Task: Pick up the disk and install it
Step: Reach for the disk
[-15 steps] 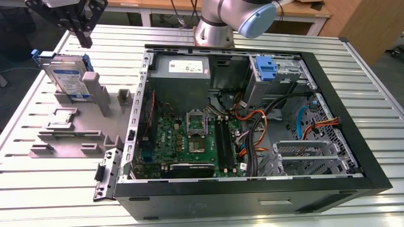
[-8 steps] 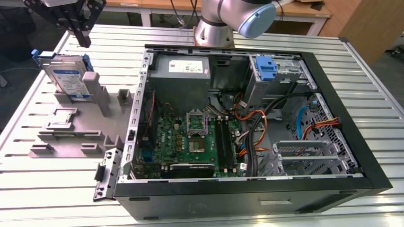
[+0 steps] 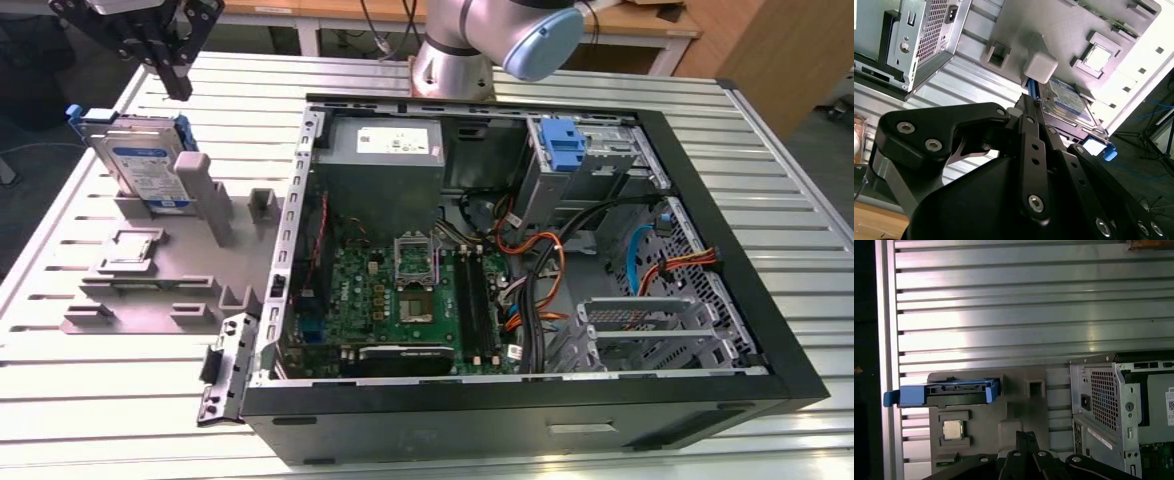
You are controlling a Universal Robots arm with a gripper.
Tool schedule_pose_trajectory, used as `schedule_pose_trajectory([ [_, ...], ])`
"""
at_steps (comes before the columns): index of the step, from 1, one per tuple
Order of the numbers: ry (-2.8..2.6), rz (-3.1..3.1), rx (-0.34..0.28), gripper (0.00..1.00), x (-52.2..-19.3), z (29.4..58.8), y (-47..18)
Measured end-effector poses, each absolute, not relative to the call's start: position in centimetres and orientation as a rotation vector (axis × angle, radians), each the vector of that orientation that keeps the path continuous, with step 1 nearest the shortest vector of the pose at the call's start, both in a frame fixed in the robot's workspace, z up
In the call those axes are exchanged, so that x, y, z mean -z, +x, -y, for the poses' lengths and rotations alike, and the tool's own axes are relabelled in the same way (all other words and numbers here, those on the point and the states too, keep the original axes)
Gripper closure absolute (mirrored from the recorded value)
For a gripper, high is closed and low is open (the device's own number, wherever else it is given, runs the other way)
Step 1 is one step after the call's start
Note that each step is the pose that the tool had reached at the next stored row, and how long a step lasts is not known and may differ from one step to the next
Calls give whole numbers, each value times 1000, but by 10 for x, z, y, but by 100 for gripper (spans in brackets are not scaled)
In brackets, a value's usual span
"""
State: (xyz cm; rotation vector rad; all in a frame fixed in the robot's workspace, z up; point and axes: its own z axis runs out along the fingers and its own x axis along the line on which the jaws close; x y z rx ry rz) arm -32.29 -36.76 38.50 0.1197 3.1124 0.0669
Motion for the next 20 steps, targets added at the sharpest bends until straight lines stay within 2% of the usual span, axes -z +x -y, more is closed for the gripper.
schedule_pose_trajectory([
  [20, 120, -3113, -67, 90, -382, 361, -349],
])
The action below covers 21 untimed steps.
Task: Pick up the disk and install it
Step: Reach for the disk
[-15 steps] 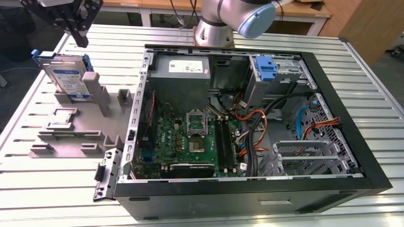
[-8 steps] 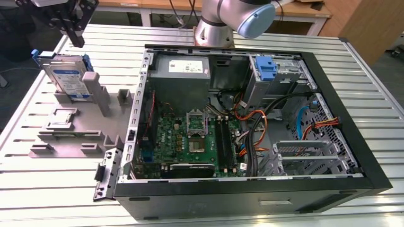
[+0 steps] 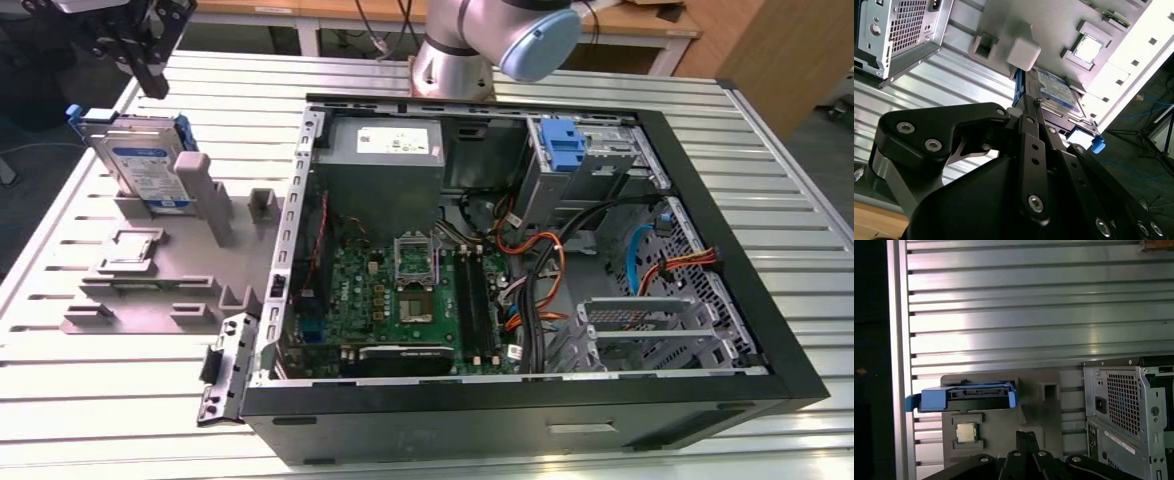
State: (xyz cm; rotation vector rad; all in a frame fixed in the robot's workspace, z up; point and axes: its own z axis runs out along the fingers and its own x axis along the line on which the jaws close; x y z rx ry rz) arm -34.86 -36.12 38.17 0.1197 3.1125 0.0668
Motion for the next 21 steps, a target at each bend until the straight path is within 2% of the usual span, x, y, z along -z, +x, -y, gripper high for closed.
schedule_pose_trajectory([
  [21, 121, -3118, -66, 90, -370, 350, -389],
])
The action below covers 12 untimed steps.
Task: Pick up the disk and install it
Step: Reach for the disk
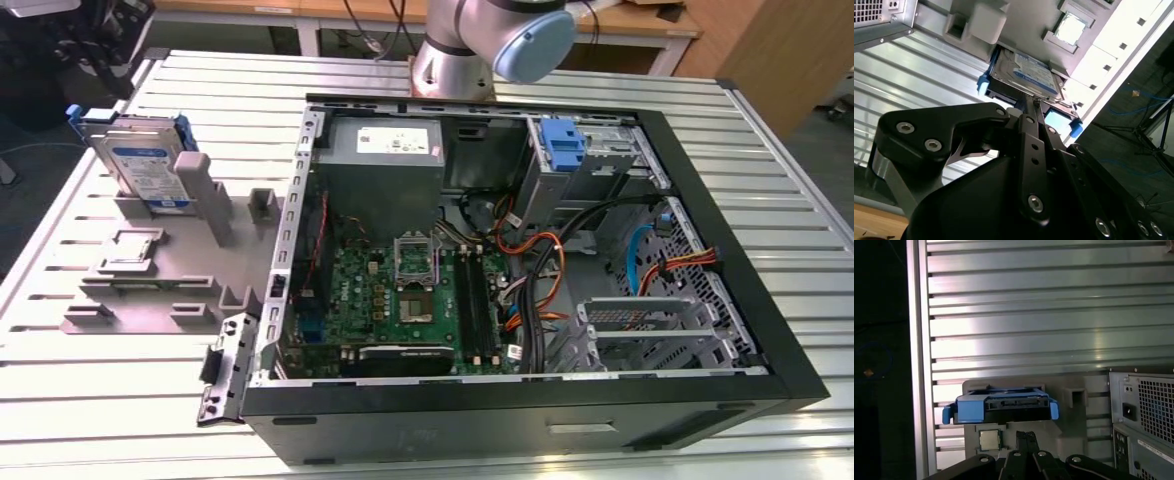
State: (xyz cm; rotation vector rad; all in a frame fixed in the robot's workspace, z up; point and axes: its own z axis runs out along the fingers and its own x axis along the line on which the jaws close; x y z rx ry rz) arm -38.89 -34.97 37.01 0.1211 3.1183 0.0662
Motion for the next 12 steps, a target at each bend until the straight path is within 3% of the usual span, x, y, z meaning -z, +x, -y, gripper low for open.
schedule_pose_trajectory([
  [12, 122, -3126, -64, 90, -362, 346, -408],
])
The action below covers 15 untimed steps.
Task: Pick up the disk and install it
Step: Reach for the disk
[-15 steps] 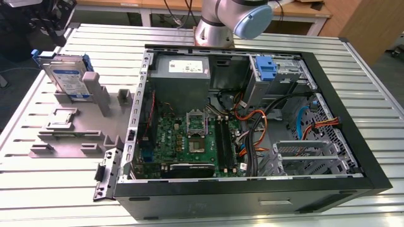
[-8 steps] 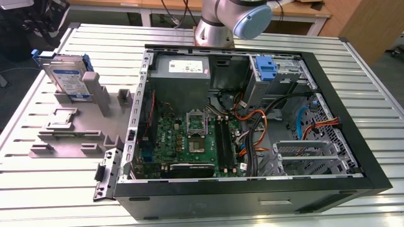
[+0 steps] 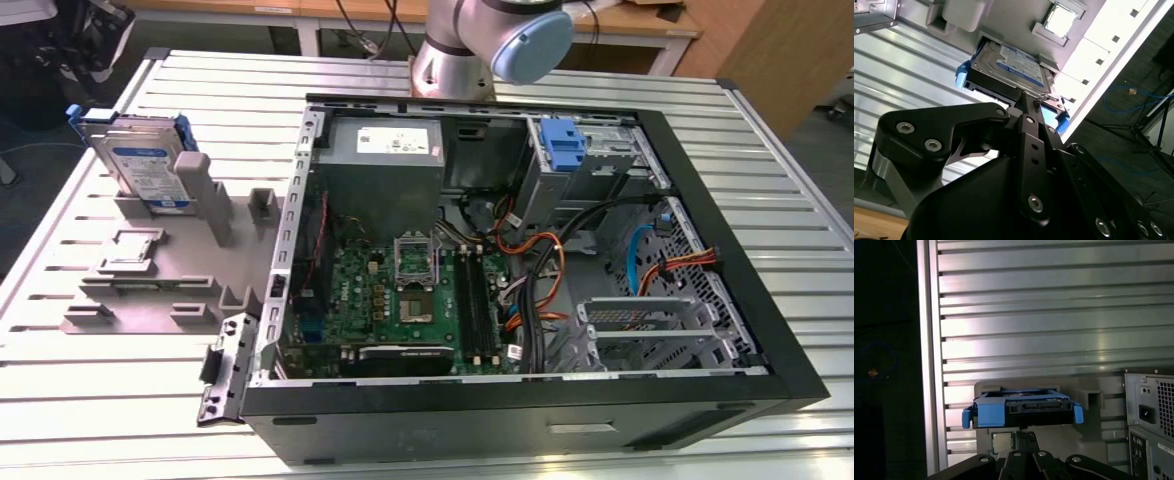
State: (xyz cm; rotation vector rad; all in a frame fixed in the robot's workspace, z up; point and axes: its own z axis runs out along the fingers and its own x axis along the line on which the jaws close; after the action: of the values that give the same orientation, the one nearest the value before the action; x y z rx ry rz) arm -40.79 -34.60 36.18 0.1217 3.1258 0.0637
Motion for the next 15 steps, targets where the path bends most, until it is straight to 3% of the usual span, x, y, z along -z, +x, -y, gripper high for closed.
schedule_pose_trajectory([
  [15, 118, -3130, -62, 90, -351, 339, -422],
])
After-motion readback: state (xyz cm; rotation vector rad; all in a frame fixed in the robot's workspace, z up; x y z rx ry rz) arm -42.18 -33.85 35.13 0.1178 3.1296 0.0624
